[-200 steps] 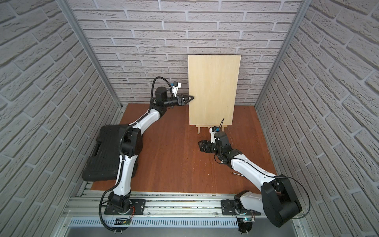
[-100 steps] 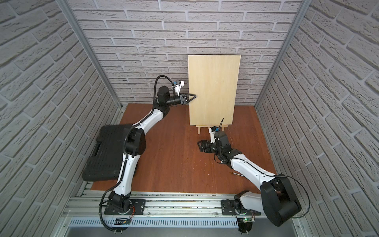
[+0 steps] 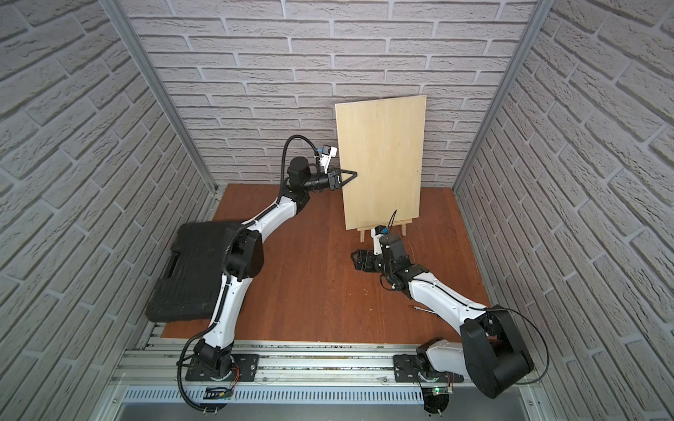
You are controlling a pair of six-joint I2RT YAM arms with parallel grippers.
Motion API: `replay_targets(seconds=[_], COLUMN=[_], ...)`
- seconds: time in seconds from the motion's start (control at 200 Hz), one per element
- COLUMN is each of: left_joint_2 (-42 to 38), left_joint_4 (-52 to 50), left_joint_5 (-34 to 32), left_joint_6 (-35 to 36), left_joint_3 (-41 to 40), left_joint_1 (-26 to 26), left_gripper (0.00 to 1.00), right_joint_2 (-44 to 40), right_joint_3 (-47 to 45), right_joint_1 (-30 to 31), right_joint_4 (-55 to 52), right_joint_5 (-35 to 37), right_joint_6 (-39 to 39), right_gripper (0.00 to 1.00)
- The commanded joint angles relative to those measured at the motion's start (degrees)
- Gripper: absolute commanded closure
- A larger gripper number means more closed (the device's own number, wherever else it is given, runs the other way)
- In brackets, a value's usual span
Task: Disassemble the easel
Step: Adjust the easel at the center of the board, then pick up the drawing board from the easel.
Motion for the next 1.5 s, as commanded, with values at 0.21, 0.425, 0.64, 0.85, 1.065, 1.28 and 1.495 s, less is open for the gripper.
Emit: replay_targets(seconds=[0.21,0.425,0.64,0.85,1.065,1.28,1.495], left_joint_2=[-8.0,-8.7,-10.6,-12.5,-13.2,-13.8,-14.9], left_joint_4=[-1.0,1.1,5.0,7.6,9.2,11.3,15.0], left_joint_5=[-6.3,-8.9,-11.7,-14.6,-17.0,-19.2,-20.8], left_joint_6=[14.7,14.8,15.0,16.2,17.5,17.4,14.8], left_joint_3=[-6.9,-7.4,-9.5,-9.7,-7.9,-7.2,-7.2], left_joint_1=[-4.8,-5.8,-6.8,-8.4,-9.2,-9.7,-10.2], left_gripper=[0.95,1.00,1.00,1.00,1.00,1.00,1.00], right_joint_2=[-0.1,-0.3,-0.4,-0.6,-0.6,-0.6,-0.4], right_joint_3=[0.6,0.6,0.5,0.3,0.3,0.2,0.3], right_joint_1=[0.4,0.4,0.4,0.4,0.4,0.4,0.4], right_joint_4=[2.0,2.1,2.1,2.2,2.2,2.3,2.2], right_joint_5=[-0.6,-0.5,-0.4,-0.2,-0.2,-0.2,-0.2], right_joint_6=[-0.8,-0.8,-0.8,-0.8,-0.8,-0.8,-0.8], right_gripper=[0.15,0.16,0.16,0.17,0.17,0.18,0.18])
